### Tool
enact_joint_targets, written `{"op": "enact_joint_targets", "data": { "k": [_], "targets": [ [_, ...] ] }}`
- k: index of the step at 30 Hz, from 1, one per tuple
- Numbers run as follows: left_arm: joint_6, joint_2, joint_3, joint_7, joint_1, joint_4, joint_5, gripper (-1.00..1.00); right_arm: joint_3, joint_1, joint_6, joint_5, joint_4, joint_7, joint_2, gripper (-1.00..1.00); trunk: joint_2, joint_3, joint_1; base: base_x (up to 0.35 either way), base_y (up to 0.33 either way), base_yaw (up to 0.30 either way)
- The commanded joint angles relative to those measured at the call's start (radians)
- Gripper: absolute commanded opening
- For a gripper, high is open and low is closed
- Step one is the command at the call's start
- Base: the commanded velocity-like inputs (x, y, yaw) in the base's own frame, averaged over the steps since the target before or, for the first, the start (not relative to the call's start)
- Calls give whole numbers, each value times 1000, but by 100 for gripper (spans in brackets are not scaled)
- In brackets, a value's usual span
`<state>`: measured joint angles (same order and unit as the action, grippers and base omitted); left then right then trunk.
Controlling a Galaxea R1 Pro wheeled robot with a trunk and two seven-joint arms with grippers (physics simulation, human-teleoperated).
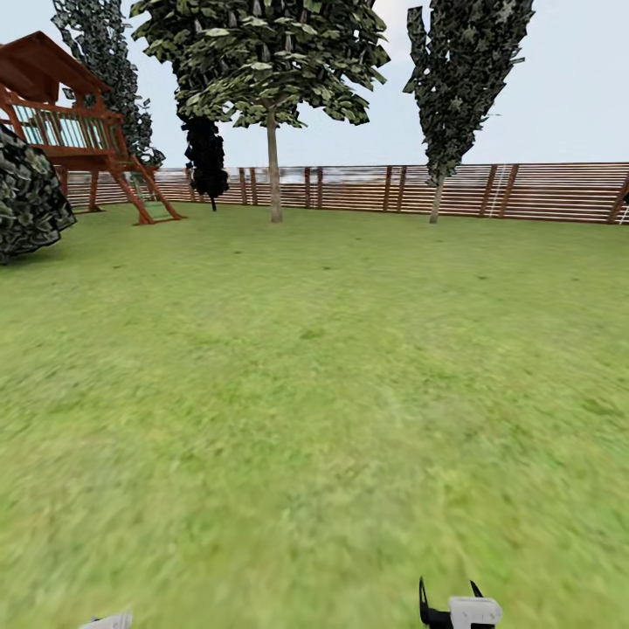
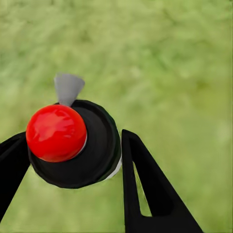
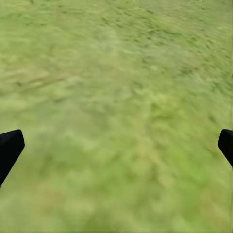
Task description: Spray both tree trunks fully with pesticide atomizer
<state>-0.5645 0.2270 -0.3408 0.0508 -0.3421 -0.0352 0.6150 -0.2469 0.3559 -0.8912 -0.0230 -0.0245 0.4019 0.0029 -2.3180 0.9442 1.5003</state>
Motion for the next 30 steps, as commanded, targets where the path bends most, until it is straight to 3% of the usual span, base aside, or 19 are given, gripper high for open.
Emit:
{"op": "enact_joint_targets", "data": {
  "k": [1,30],
  "targets": [
    [0,0,0,0,0,0,0,-100,0,0,0,0,0,0,0,100,0,0,0,336,0,0],
    [0,1,0,0,0,0,0,-100,0,0,0,0,0,0,0,100,0,0,0,334,0,0]
  ]
}}
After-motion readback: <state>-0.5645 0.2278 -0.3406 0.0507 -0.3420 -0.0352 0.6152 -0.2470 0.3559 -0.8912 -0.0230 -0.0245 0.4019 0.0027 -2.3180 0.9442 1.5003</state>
